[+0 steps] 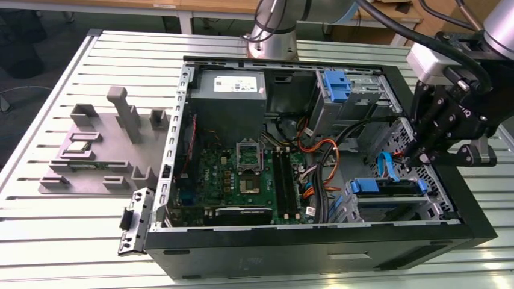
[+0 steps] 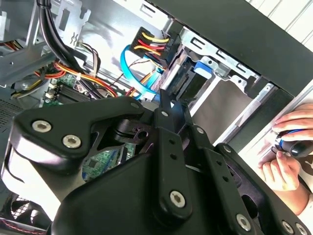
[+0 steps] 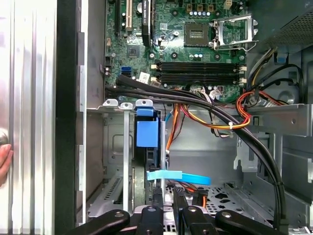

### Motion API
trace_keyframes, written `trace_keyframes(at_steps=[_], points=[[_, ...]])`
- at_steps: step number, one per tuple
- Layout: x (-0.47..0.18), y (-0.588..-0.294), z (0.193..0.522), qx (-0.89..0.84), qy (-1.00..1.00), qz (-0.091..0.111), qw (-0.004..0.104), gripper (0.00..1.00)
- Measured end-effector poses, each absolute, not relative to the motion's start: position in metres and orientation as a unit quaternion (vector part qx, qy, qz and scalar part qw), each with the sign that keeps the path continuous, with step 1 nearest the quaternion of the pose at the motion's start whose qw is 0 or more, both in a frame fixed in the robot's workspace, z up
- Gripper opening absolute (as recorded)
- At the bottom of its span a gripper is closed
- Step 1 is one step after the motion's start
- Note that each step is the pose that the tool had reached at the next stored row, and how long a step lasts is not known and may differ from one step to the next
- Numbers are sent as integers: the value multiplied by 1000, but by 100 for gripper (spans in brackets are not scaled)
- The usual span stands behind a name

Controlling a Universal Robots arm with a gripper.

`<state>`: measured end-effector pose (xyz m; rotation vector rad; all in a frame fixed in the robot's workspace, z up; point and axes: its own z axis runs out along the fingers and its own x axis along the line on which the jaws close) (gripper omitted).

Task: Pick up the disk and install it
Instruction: 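Insert the second disk wire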

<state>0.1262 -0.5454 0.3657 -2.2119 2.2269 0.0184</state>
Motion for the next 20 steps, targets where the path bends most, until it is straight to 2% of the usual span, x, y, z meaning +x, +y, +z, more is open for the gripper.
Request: trace_keyframes(at_steps=[13,14,15,17,19,20], points=[[128,-543,366,-705,709,6,1,24],[128,-543,366,-705,709,6,1,30],[128,-543,366,-705,709,6,1,30],[128,-543,366,-705,709,6,1,42],[128,-543,366,-705,709,6,1,42],[128,-543,366,-705,709,6,1,49]])
